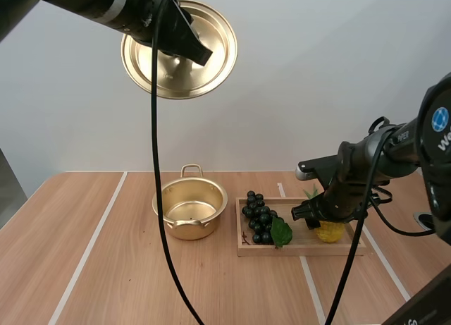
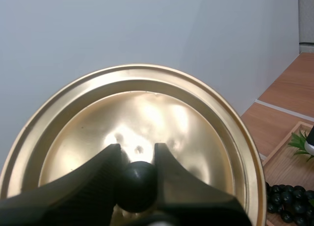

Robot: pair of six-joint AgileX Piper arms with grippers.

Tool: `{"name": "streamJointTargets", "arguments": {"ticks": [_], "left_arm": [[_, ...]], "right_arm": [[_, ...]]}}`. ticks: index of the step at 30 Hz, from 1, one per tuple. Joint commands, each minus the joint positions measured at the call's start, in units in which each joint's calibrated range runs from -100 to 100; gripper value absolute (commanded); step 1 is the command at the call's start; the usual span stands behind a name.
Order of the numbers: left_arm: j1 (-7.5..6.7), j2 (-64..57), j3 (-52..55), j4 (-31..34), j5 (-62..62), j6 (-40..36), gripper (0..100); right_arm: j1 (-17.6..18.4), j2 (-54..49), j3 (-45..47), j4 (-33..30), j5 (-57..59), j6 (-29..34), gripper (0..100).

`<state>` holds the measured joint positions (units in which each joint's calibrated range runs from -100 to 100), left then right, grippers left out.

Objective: Open the pot, put the pineapple inside, and close it

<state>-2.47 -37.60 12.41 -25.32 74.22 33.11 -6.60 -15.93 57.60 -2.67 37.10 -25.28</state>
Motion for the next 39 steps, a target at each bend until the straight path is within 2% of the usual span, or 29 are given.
{"name": "streamJointTargets", "arguments": {"ticks": [1, 9, 17, 28, 33, 36, 39], "left_arm": [[-0.2, -0.49, -0.7, -1.26, -0.76, -0.21, 0], [-0.2, -0.49, -0.7, -1.94, -0.77, -0.21, 0], [-0.2, -1.2, -2.71, -1.92, -0.77, -0.21, 0], [-0.2, -1.2, -7.99, -1.81, 1.02, -0.21, 0], [0.0, -1.2, -10.38, -1.81, -4.77, -0.21, 0], [1.29, -1.2, -13.4, -2.85, -8.66, -0.21, 0], [3.2, -1.07, -16.91, -4.52, -15.13, -0.21, 0]], "right_arm": [[-0.23, 0.67, 0.18, -0.95, -1.81, 0.35, 100], [-0.23, 1.24, 0.18, -0.95, -8.7, 0.35, 100], [-1.67, 4.42, 0.18, -0.95, -9.38, 0.35, 100], [-1.67, 4.66, 0.18, -0.53, -9.67, 0.35, 98], [-1.67, 4.66, 0.18, 0.6, -9.06, 0.35, 39], [-1.67, 4.66, 0.18, 0.6, -9.06, 0.35, 3], [-1.67, 4.66, 0.18, 0.6, -9.25, 0.35, 0]]}}
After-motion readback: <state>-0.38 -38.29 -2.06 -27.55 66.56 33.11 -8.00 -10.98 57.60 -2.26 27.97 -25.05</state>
